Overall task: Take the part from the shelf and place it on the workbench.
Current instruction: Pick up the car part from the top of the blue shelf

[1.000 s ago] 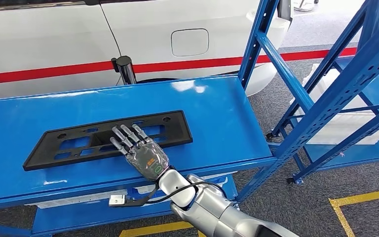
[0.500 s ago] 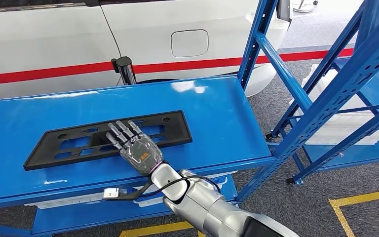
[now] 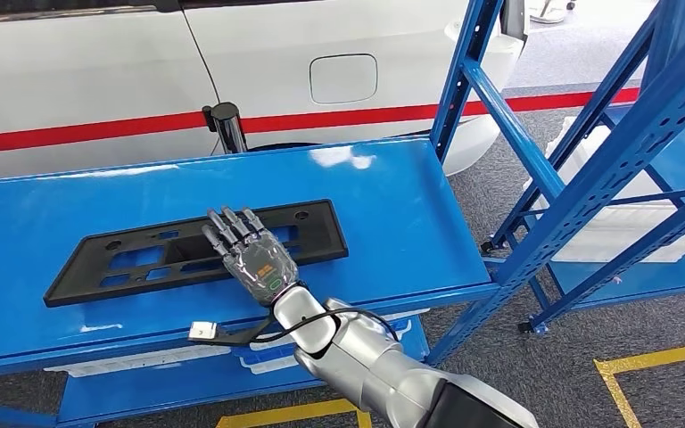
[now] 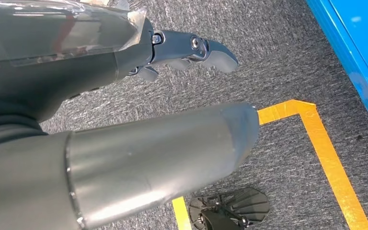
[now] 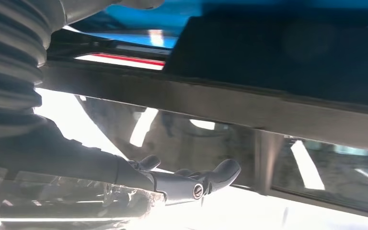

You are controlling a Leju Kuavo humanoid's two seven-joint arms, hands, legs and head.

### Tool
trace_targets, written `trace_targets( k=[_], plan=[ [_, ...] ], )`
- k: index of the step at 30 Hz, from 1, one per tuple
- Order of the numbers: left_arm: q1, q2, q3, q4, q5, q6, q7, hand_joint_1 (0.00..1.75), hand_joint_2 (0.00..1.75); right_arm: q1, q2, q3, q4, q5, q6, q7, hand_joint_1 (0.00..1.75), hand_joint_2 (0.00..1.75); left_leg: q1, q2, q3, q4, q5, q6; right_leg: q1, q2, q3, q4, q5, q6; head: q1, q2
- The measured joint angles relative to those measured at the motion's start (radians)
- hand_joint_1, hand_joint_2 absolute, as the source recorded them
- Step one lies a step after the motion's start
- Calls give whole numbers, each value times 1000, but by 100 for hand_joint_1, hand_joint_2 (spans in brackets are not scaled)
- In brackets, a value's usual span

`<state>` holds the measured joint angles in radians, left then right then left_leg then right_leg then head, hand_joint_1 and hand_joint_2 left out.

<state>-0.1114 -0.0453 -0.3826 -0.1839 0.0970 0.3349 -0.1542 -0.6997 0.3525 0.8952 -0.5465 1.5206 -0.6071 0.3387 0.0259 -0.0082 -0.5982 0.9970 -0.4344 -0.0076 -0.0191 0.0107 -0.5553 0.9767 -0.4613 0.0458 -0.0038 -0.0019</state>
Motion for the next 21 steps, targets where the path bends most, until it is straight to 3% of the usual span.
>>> trace_targets(
  k=[13,14,17,18,21],
  plan=[
    [-9,-3,0,0,-2,-2,11,0,0,-60,4,-1,98,1,10,60,0,175,0,0,5,0,-1,-1,0,0,-1,0,-1,0,0,0],
    [-9,-3,0,0,-2,-2,11,0,0,-61,4,-2,102,1,9,61,18,175,0,0,6,0,-1,-1,0,0,-1,0,-1,-1,0,0],
    [-9,-4,0,0,-2,-2,11,0,0,-65,5,-4,113,1,8,57,149,175,0,0,6,0,-1,-1,0,0,-2,0,-1,-1,0,0],
    [-9,-4,0,0,-2,-2,11,0,0,-66,5,-4,118,0,7,52,174,175,0,0,6,0,-1,-1,0,0,-1,0,-1,-1,0,0],
    [-9,-4,0,0,-1,-1,11,0,0,-66,6,-7,133,-1,4,33,175,175,0,0,6,0,-1,-1,0,0,2,0,-1,-1,0,0]
  ],
)
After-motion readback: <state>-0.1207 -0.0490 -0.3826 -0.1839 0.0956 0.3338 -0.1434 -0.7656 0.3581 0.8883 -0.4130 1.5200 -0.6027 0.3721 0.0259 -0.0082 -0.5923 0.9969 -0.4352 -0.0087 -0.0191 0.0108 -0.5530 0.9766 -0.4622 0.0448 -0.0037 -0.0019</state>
